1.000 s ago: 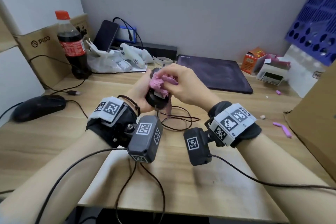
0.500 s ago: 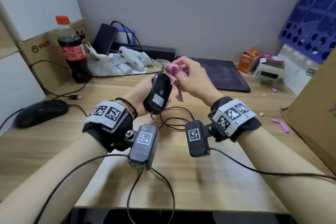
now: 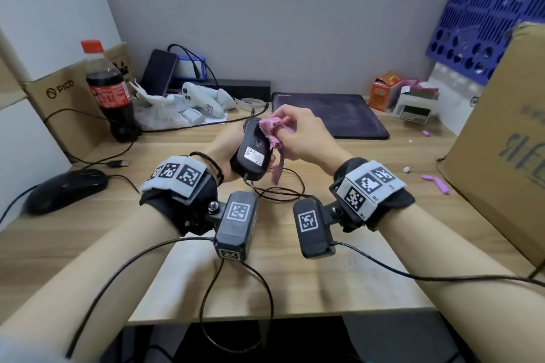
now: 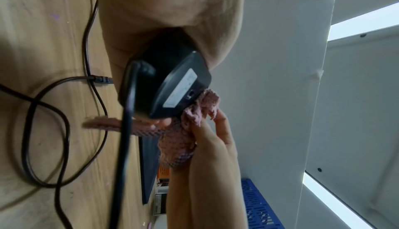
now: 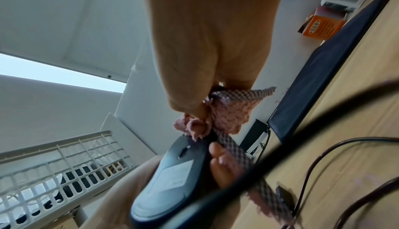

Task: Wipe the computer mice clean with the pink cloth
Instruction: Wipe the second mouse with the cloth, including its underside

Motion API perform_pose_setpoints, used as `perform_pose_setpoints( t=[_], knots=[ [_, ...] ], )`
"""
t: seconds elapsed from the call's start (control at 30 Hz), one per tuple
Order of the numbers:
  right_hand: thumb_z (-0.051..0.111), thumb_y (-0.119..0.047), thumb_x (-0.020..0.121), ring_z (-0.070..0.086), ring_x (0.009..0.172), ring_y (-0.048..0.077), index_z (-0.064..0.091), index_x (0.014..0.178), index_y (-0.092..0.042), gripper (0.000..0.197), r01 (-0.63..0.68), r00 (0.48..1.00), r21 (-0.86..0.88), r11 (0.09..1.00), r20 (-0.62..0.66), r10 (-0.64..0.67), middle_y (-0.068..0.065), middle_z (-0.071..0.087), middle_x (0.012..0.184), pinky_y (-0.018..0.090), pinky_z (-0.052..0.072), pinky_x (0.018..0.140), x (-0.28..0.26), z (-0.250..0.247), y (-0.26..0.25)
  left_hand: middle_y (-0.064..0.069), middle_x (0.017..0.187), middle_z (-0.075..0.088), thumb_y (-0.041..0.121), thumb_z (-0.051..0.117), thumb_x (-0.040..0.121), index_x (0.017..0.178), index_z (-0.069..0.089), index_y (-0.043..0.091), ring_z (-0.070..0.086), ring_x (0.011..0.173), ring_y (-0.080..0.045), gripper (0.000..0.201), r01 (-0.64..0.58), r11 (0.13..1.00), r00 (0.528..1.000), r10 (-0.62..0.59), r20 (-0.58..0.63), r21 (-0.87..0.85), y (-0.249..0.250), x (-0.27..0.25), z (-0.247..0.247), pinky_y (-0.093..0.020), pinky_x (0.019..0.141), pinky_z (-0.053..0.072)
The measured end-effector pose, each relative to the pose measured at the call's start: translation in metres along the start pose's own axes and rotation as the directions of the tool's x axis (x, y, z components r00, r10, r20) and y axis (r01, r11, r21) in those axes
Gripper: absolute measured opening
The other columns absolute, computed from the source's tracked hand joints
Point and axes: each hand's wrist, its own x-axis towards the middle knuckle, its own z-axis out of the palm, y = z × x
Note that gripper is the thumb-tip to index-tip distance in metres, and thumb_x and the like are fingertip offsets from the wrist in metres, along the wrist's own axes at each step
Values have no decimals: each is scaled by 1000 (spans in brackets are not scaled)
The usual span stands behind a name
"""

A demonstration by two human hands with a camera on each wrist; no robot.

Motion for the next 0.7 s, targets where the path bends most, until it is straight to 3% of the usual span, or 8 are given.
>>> perform_pose_setpoints(
  t=[0.07,0.2,0.33,0.4,0.5,0.63,0.7],
  knots=[
    [54,-13,95,64,63,16,63,92,-24,14,-49,996,51,998,83,45,-4,67,79,17,46,46,-6,-3,1,-5,76,52,27,42,98,84,56,12,54,58,-17,25,24,999,999,-26,-42,-36,-1,7,-2,-21,51,51],
    [59,-20,92,59,66,10,66,95,-22,8,-30,976,37,999,218,21,-3,65,83,22,45,57,-17,-2,4,-2,81,53,42,41,98,88,54,16,56,66,-16,31,46,999,992,-49,-114,-29,-4,11,-4,-22,59,50],
    [57,-19,94,60,71,10,64,96,-24,9,9,977,1,1000,213,-9,-7,64,84,23,46,60,-16,-11,7,-4,70,63,66,41,92,79,65,13,60,59,-16,61,31,989,999,-33,9,142,-8,5,3,-26,62,49],
    [55,-24,96,64,73,13,63,99,-22,8,-29,996,66,997,87,23,-6,64,81,22,51,56,-10,-18,9,-3,73,60,63,44,93,84,68,16,55,60,-14,54,-25,986,998,14,67,165,-10,4,10,-28,64,43],
    [55,-29,96,64,70,13,63,104,-19,15,-65,997,118,991,-34,69,-5,63,80,21,52,53,-2,-19,10,-1,71,59,50,44,98,90,67,17,54,55,-11,41,-73,987,997,70,23,142,-9,4,19,-28,61,43],
    [57,-30,96,61,65,12,65,104,-20,16,-69,997,127,989,-23,73,-5,64,79,16,48,44,-2,-9,11,-2,61,69,44,32,103,84,63,10,64,49,-11,49,-123,984,992,121,20,133,-10,8,29,-16,47,49],
    [57,-31,96,64,67,14,66,103,-21,15,-77,997,120,990,4,77,-4,67,82,17,49,46,-4,-6,12,-5,63,70,44,32,102,83,63,8,66,53,-14,52,-131,985,991,133,-5,113,-7,11,27,-16,47,51]
  ],
)
